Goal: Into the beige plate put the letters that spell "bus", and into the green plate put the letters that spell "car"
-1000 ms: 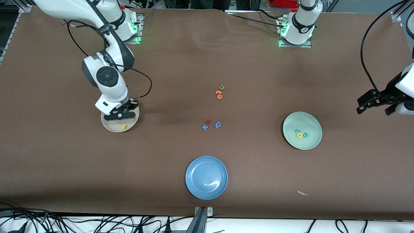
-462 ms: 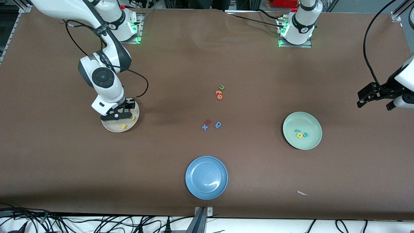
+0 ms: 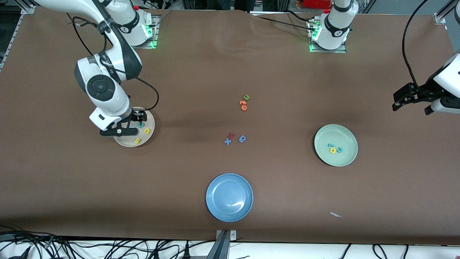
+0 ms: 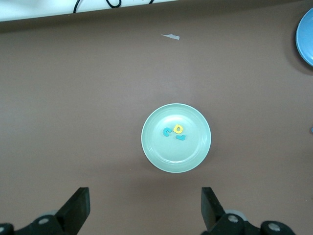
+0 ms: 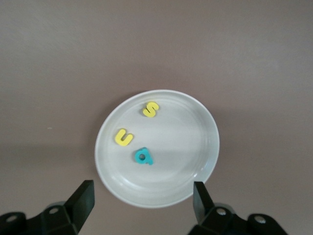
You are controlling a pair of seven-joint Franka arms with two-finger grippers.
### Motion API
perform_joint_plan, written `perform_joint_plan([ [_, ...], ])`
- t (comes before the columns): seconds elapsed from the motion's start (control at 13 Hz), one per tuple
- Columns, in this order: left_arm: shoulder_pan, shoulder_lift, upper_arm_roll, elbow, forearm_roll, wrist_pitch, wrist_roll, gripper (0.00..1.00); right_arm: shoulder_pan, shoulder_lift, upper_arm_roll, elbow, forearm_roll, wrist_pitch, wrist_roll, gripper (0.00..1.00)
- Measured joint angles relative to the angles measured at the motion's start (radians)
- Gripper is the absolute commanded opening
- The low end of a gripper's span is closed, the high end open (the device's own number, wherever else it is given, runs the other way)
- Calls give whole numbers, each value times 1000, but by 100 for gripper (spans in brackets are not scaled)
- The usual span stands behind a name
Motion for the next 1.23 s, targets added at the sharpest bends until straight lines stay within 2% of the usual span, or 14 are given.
perform_joint_plan([
  [0.15,0,-1,0,0,0,-40,1,100,5,-14,-6,122,70,-134,-84,90],
  [0.23,0,-2,0,1,0,-60,1,100,25,-24,-37,179,106,-198,-131,90],
  [0.38,0,-5,0,2,0,-77,1,100,120,-58,-202,255,195,-297,-252,90],
  [0.54,0,-8,-1,2,0,-83,2,100,192,-98,-365,282,258,-349,-386,90],
  [0.69,0,-8,0,2,0,-84,2,100,221,-131,-460,287,281,-379,-478,92],
  [1.0,0,-8,0,2,0,-84,2,100,231,-165,-556,302,334,-416,-565,92],
  [1.23,0,-8,1,2,0,-84,2,100,235,-178,-565,354,338,-463,-570,92],
])
